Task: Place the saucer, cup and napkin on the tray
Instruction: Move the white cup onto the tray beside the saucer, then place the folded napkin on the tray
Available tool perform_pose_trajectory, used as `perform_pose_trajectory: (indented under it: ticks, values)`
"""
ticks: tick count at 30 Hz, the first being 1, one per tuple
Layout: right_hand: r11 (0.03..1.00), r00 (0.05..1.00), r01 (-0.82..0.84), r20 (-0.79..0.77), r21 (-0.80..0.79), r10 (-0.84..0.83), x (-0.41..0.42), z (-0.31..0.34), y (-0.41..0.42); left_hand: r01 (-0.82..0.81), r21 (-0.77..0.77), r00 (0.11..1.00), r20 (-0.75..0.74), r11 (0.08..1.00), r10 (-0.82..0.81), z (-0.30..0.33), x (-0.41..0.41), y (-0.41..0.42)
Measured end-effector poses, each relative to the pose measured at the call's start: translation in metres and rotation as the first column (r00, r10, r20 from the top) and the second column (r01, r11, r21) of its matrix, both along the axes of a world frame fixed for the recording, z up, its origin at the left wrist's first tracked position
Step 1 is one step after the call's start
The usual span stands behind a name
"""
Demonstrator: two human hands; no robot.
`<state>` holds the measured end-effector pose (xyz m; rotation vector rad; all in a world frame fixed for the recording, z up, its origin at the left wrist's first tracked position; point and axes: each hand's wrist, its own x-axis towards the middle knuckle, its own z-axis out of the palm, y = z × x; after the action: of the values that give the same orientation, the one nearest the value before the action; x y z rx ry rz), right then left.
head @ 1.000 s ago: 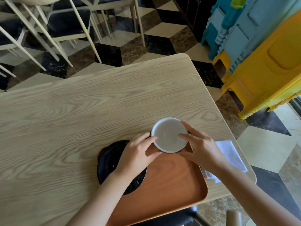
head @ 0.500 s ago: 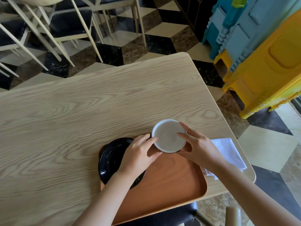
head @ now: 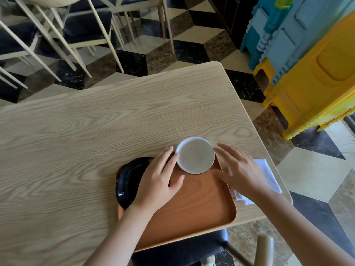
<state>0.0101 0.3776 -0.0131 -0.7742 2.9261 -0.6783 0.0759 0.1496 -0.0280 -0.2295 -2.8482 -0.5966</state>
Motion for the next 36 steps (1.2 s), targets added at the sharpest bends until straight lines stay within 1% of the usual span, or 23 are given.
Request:
perform_pose_trajectory:
  ticks: [2,3,5,6,8,10,12,14,16,18,20,22,24,26,28,29,30,32,33,34,35,36]
  values:
    - [0.989,0.990,0.141,0.001,-0.053,-0.142,0.008,-0.003,0.018,0.037,0.050,0.992,-0.123,0.998,-0.031,0.005,0.008,0.015]
    - [0.976,0.978,0.211,0.010,-0.057,-0.211,0.013,-0.005,0.031,0.088,0.052,0.988,-0.135,0.995,-0.081,0.008,0.012,0.027]
    - [0.950,0.950,0.311,0.043,-0.022,-0.310,0.020,-0.012,0.056,0.209,0.030,0.975,-0.081,0.977,-0.206,0.008,0.019,0.060]
    - [0.946,0.944,0.325,0.053,0.008,-0.325,0.023,-0.015,0.066,0.261,0.020,0.965,-0.032,0.965,-0.260,0.006,0.021,0.077]
    - [0.951,0.951,0.302,0.047,0.064,-0.305,0.028,-0.021,0.081,0.333,-0.022,0.942,0.053,0.943,-0.331,-0.001,0.024,0.110]
    - [0.957,0.961,0.270,0.033,0.108,-0.275,0.030,-0.026,0.090,0.358,-0.105,0.929,0.135,0.928,-0.343,-0.010,0.024,0.137]
    - [0.955,0.963,0.254,0.052,0.152,-0.264,0.032,-0.032,0.095,0.346,-0.189,0.924,0.238,0.919,-0.299,-0.014,0.022,0.154]
    - [0.948,0.962,0.220,0.111,0.230,-0.250,0.034,-0.039,0.100,0.347,-0.265,0.910,0.327,0.900,-0.254,-0.019,0.020,0.165]
    - [0.947,0.960,0.184,0.157,0.263,-0.230,0.039,-0.044,0.102,0.348,-0.317,0.901,0.372,0.882,-0.222,-0.026,0.020,0.172]
    - [0.955,0.959,0.195,0.160,0.224,-0.233,0.043,-0.044,0.102,0.335,-0.353,0.906,0.375,0.873,-0.196,-0.032,0.021,0.173]
    - [0.964,0.963,0.229,0.112,0.135,-0.244,0.044,-0.046,0.102,0.313,-0.382,0.916,0.364,0.869,-0.170,-0.035,0.023,0.173]
    - [0.948,0.934,0.317,0.174,0.006,-0.313,0.042,-0.046,0.102,0.303,-0.415,0.921,0.358,0.858,-0.152,-0.037,0.026,0.174]
    - [0.887,0.866,0.452,0.288,-0.099,-0.409,0.035,-0.045,0.101,0.302,-0.452,0.925,0.353,0.839,-0.143,-0.040,0.028,0.175]
    - [0.795,0.774,0.586,0.395,-0.155,-0.494,0.027,-0.043,0.101,0.299,-0.453,0.928,0.343,0.840,-0.145,-0.041,0.028,0.177]
    - [0.731,0.703,0.661,0.482,-0.171,-0.523,0.020,-0.039,0.100,0.290,-0.427,0.924,0.356,0.856,-0.136,-0.041,0.029,0.178]
    - [0.719,0.686,0.673,0.509,-0.173,-0.520,0.018,-0.037,0.101,0.285,-0.401,0.919,0.373,0.871,-0.129,-0.040,0.029,0.178]
    - [0.720,0.685,0.671,0.520,-0.178,-0.510,0.017,-0.036,0.102,0.278,-0.373,0.912,0.391,0.885,-0.122,-0.038,0.029,0.178]
    - [0.726,0.705,0.656,0.511,-0.207,-0.491,0.016,-0.032,0.105,0.269,-0.308,0.913,0.383,0.913,-0.140,-0.034,0.030,0.177]
    - [0.724,0.715,0.651,0.508,-0.229,-0.481,0.016,-0.030,0.106,0.258,-0.224,0.917,0.363,0.940,-0.165,-0.034,0.030,0.176]
    - [0.723,0.724,0.643,0.508,-0.252,-0.467,0.017,-0.027,0.106,0.223,-0.080,0.915,0.361,0.971,-0.181,-0.033,0.030,0.176]
    - [0.723,0.732,0.634,0.514,-0.274,-0.447,0.018,-0.024,0.106,0.155,0.097,0.906,0.384,0.983,-0.180,-0.030,0.029,0.177]
    - [0.722,0.739,0.624,0.525,-0.298,-0.422,0.019,-0.020,0.105,0.055,0.258,0.908,0.388,0.965,-0.155,-0.030,0.029,0.177]
